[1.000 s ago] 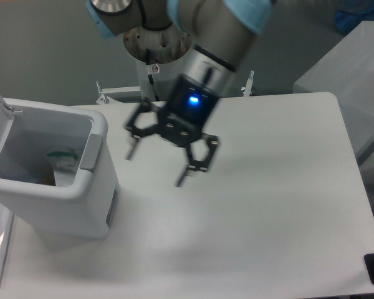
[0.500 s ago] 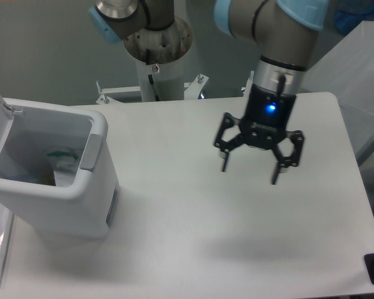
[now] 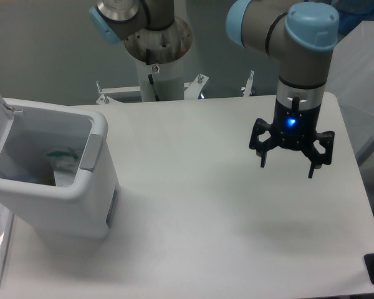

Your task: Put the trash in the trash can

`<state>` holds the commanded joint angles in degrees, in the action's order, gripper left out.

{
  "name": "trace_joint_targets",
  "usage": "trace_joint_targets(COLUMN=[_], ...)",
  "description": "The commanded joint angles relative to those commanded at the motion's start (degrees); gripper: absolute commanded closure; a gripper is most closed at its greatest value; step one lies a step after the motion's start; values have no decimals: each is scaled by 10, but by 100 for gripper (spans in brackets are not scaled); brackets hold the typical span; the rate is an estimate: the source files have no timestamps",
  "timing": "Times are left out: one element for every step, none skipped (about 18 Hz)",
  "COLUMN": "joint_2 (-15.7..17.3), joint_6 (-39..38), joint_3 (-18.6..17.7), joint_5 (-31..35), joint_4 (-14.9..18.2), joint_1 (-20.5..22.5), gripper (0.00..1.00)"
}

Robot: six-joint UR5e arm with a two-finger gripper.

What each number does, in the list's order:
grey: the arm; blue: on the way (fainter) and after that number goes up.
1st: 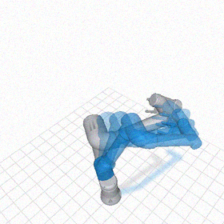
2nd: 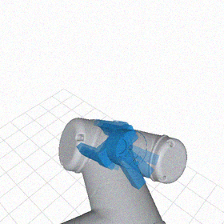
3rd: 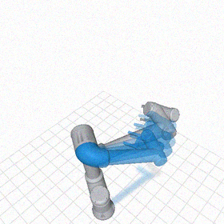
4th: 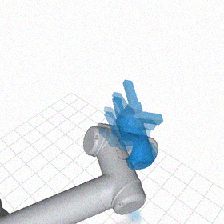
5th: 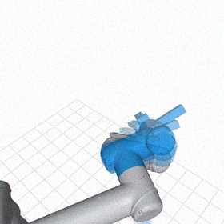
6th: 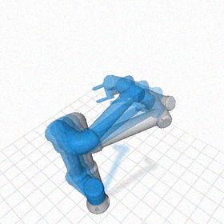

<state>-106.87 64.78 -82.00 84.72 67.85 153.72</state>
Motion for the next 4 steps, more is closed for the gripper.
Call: trace_joint_targets(joint_2=[-2, -2, -3, -3], joint_6=[0, -1, -1, -1], joint_3=[-1, -1, -1, -1], joint_5=[3, 5, 9, 11], joint_4=[1, 1, 2, 2], joint_1=[0, -1, -3, -4], gripper=[0, 0, 0, 0])
